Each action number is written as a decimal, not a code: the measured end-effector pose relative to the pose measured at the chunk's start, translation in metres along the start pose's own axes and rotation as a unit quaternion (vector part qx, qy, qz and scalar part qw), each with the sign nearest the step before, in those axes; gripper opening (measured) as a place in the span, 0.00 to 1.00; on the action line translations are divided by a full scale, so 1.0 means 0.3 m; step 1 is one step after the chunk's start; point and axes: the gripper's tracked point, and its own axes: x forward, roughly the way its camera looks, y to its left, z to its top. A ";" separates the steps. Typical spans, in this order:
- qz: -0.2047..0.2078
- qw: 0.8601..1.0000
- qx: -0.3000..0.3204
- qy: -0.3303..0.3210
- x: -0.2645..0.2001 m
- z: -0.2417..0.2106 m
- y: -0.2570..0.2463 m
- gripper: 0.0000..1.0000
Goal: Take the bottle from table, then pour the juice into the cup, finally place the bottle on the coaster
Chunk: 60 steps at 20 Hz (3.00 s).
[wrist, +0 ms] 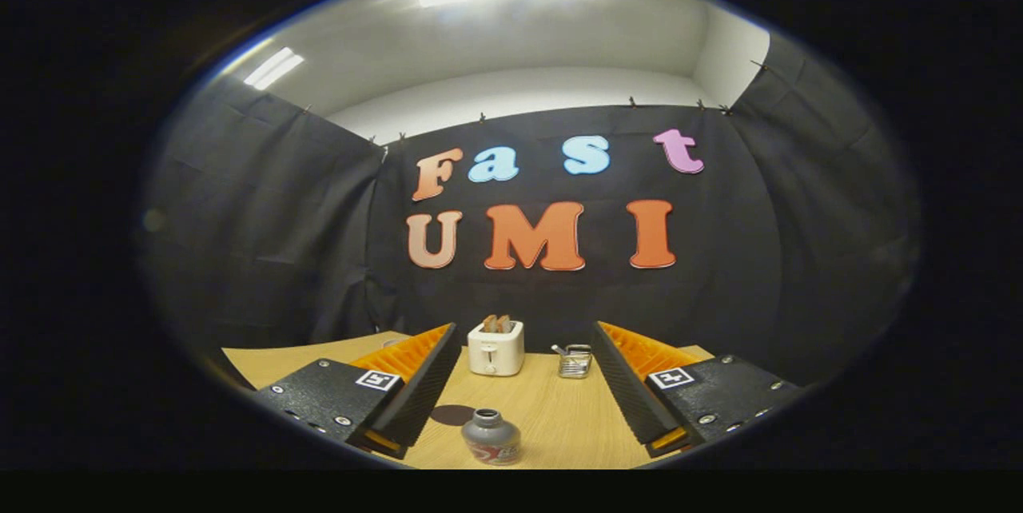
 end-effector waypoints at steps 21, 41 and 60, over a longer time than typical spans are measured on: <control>0.042 0.991 0.006 0.126 -0.004 -0.564 0.110 0.97; 0.004 0.976 0.021 0.216 -0.016 -0.832 0.095 0.79; -0.008 0.948 -0.276 0.159 0.159 -0.631 0.208 0.79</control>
